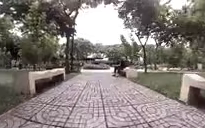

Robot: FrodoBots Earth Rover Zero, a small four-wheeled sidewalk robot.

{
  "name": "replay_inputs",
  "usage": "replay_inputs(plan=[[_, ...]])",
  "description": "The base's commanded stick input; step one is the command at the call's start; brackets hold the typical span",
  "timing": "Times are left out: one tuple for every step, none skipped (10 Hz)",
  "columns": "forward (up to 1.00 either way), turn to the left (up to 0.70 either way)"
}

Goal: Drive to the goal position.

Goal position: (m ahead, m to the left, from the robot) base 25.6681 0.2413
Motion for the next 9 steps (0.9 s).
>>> replay_inputs(plan=[[0.7,0.0],[0.7,0.0],[0.7,0.0],[0.7,0.0],[0.7,0.0],[0.7,0.0],[0.7,0.0],[0.7,0.0],[0.7,0.0]])
